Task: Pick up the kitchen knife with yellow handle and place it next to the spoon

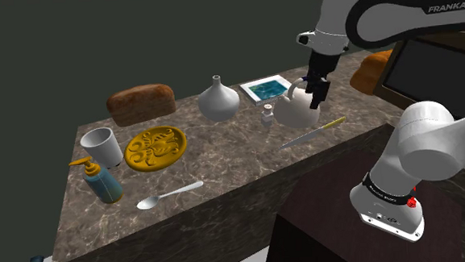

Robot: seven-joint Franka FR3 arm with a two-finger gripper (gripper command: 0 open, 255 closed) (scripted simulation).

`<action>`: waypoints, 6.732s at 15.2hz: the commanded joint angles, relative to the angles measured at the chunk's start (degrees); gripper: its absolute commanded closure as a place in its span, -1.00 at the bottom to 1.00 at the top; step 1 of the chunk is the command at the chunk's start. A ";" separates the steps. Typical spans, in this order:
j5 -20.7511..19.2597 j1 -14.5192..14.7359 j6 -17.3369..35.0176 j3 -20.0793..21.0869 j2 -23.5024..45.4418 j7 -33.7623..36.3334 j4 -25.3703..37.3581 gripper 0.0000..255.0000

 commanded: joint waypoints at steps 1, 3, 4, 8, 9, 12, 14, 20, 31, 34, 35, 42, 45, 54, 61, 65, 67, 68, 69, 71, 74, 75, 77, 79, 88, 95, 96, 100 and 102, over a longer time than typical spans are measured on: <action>-1.96 1.10 2.91 -1.93 -0.45 -5.91 -4.03 -1.00; -4.13 1.86 5.24 -3.91 -1.01 -11.51 -7.58 -1.00; -5.35 2.16 6.48 -5.00 -1.16 -14.32 -9.28 -1.00; -11.02 2.52 12.18 -9.77 -0.48 -25.79 -15.43 -1.00; -12.64 2.41 13.86 -11.07 0.11 -28.71 -16.78 -1.00; -13.61 2.18 16.51 -11.86 1.39 -29.50 -18.24 -1.00; -14.08 1.98 18.75 -12.25 2.62 -29.45 -19.26 -1.00; -14.96 1.63 22.98 -12.97 5.21 -29.33 -20.94 -1.00; -15.08 1.79 24.46 -13.24 6.85 -29.30 -20.77 1.00; -14.90 2.00 24.30 -13.04 6.76 -29.08 -20.70 1.00; -14.97 1.63 23.00 -12.97 5.22 -29.33 -20.95 1.00; -13.34 2.22 14.92 -11.64 0.51 -29.63 -17.51 1.00; -12.69 2.49 11.80 -11.09 -0.94 -29.73 -15.82 1.00; -10.95 3.25 3.42 -9.53 -3.67 -30.00 -10.10 1.00; -8.19 5.74 1.64 -6.86 -0.81 -27.55 -5.59 1.00; -4.65 9.45 5.10 -3.27 6.66 -22.95 -1.82 1.00; -3.16 11.00 6.59 -1.63 10.56 -20.89 0.49 1.00; -2.48 11.69 7.27 -0.86 12.53 -19.91 1.75 1.00; -1.84 12.33 7.89 -0.09 14.51 -18.96 3.07 1.00; -0.74 13.49 8.97 1.36 18.47 -17.13 5.90 1.00; 0.55 14.94 10.16 3.37 24.41 -14.53 10.58 1.00; 0.87 15.35 10.45 4.01 26.38 -13.69 12.26 1.00; 1.37 16.11 10.84 5.20 30.32 -12.03 15.79 1.00; 1.68 16.77 10.99 6.34 34.24 -10.40 19.54 1.00; 0.94 19.50 8.84 10.34 52.13 -3.27 39.48 1.00; 0.50 19.88 12.72 10.60 55.45 -2.39 38.89 1.00; 0.45 19.89 13.45 10.60 55.72 -2.35 38.43 1.00; 0.26 19.91 16.33 10.58 56.92 -2.20 36.74 1.00; 0.15 19.92 17.77 10.57 57.59 -2.11 35.96 1.00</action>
